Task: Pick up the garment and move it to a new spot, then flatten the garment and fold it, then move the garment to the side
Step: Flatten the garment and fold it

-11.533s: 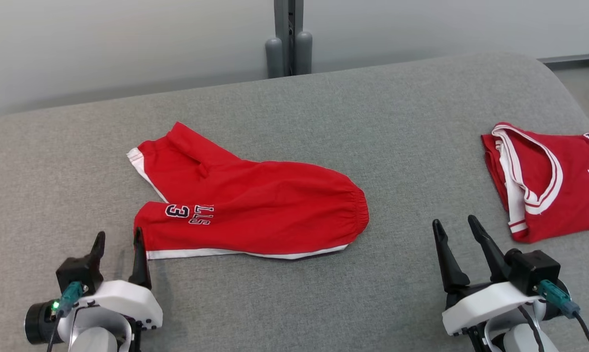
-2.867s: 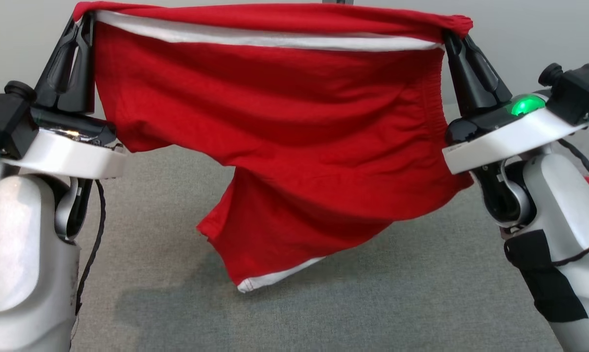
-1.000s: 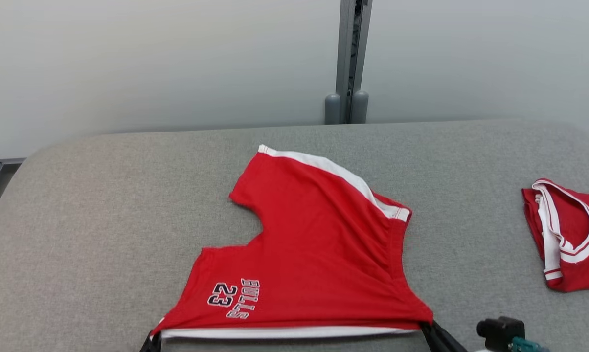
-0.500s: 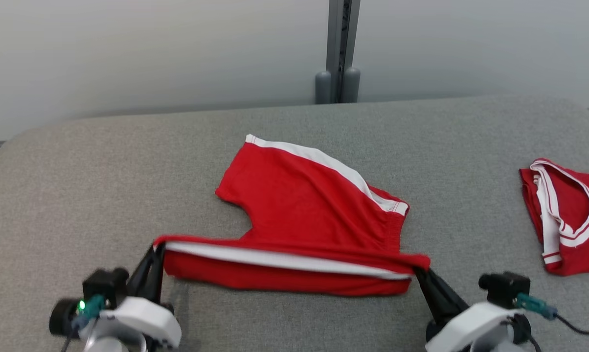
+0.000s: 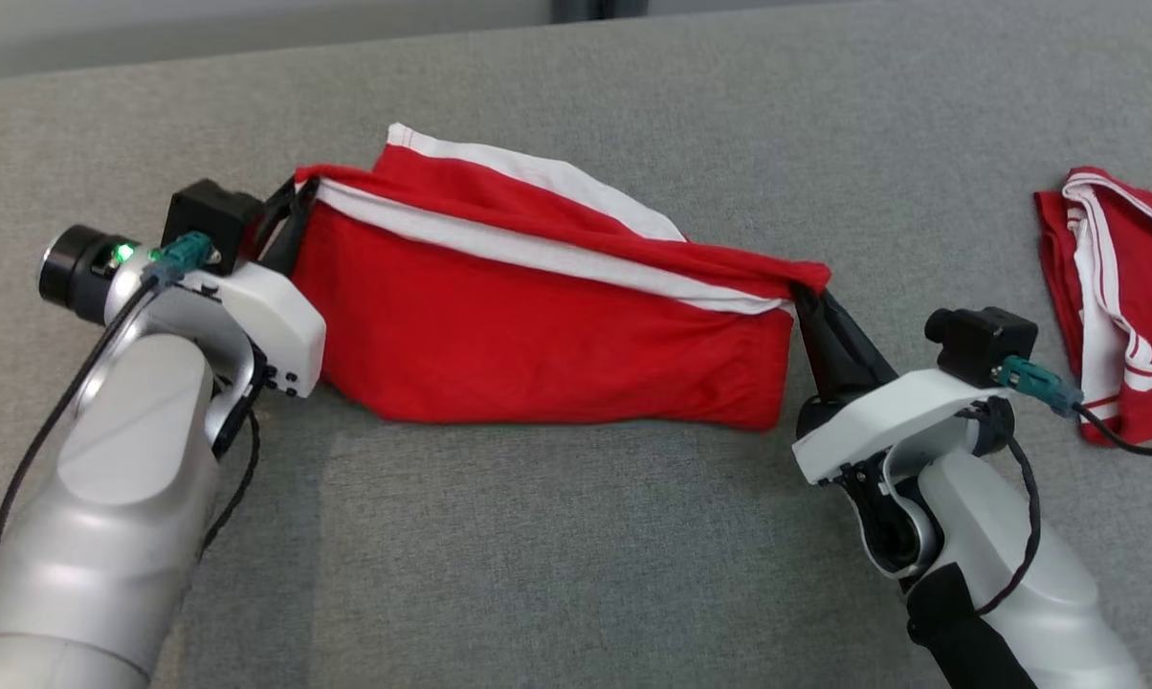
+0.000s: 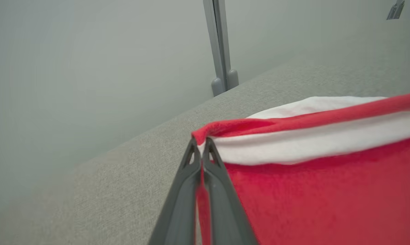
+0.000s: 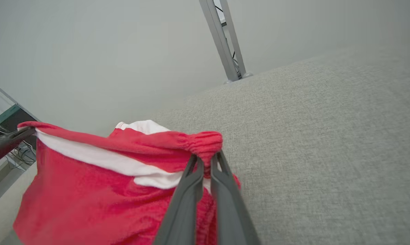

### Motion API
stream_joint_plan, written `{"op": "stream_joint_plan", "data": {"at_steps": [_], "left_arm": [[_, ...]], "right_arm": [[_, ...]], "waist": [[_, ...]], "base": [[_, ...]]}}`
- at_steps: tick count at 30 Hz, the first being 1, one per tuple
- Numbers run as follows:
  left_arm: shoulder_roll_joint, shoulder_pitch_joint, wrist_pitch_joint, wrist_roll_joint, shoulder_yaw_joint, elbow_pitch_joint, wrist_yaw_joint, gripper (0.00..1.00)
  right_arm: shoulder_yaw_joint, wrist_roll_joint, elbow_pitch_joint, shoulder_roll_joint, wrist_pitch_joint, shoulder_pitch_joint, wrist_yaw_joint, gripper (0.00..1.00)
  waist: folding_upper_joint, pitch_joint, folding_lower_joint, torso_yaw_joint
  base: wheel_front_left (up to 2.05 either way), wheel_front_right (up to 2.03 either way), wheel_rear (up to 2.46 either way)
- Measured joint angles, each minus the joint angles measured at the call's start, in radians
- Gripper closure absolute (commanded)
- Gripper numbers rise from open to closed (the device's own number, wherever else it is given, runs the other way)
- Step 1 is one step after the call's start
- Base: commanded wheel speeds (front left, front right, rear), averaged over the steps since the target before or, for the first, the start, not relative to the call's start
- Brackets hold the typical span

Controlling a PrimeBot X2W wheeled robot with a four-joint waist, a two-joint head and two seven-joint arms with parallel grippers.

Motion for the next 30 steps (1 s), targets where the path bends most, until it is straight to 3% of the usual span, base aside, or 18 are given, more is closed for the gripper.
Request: {"op": "stream_joint_plan", "data": {"at_steps": [5, 12, 19, 20, 21, 22, 23, 30], "left_arm": [[0.031, -0.118, 0.006, -0.085, -0.113, 0.058, 0.000, 1.00], [0.116, -0.259, 0.042, -0.227, -0.325, 0.091, 0.000, 1.00], [0.144, -0.327, 0.021, -0.316, -0.412, 0.134, 0.000, 1.00], [0.140, -0.334, 0.013, -0.323, -0.421, 0.143, 0.000, 1.00], [0.136, -0.339, 0.007, -0.326, -0.432, 0.154, 0.000, 1.00], [0.128, -0.339, -0.002, -0.337, -0.434, 0.166, 0.000, 0.63], [0.121, -0.339, -0.011, -0.347, -0.430, 0.184, 0.000, 0.00], [0.072, -0.328, -0.064, -0.386, -0.395, 0.276, 0.032, 0.00]], "right_arm": [[-0.011, -0.007, 0.007, 0.024, 0.000, -0.033, 0.000, 1.00], [0.019, 0.032, -0.015, 0.033, 0.000, -0.052, 0.000, 1.00], [0.044, 0.077, -0.059, 0.034, 0.000, -0.057, 0.000, 1.00], [0.042, 0.082, -0.068, 0.035, 0.000, -0.057, 0.000, 0.90], [0.035, 0.086, -0.078, 0.035, 0.000, -0.057, 0.000, 0.60], [0.027, 0.088, -0.086, 0.035, 0.000, -0.058, 0.000, 0.00], [0.021, 0.089, -0.092, 0.035, 0.000, -0.057, 0.000, 0.00], [-0.082, -0.013, -0.143, 0.035, 0.000, -0.028, 0.000, 0.00]], "waist": [[0.0000, 0.065, 0.0000, -0.031], [0.0000, 0.128, 0.0000, -0.095], [0.0000, 0.159, 0.0000, -0.130], [0.0000, 0.162, 0.0000, -0.131], [0.0000, 0.164, 0.0000, -0.133], [0.0000, 0.165, 0.0000, -0.134], [0.0000, 0.164, 0.0000, -0.134], [0.0000, 0.140, 0.0000, -0.125]], "base": [[0.00, 0.00, 0.00], [0.00, 0.00, 0.00], [0.00, 0.00, 0.00], [0.00, 0.00, 0.00], [0.00, 0.00, 0.00], [0.00, 0.00, 0.00], [0.00, 0.00, 0.00], [0.00, 0.00, 0.00]]}}
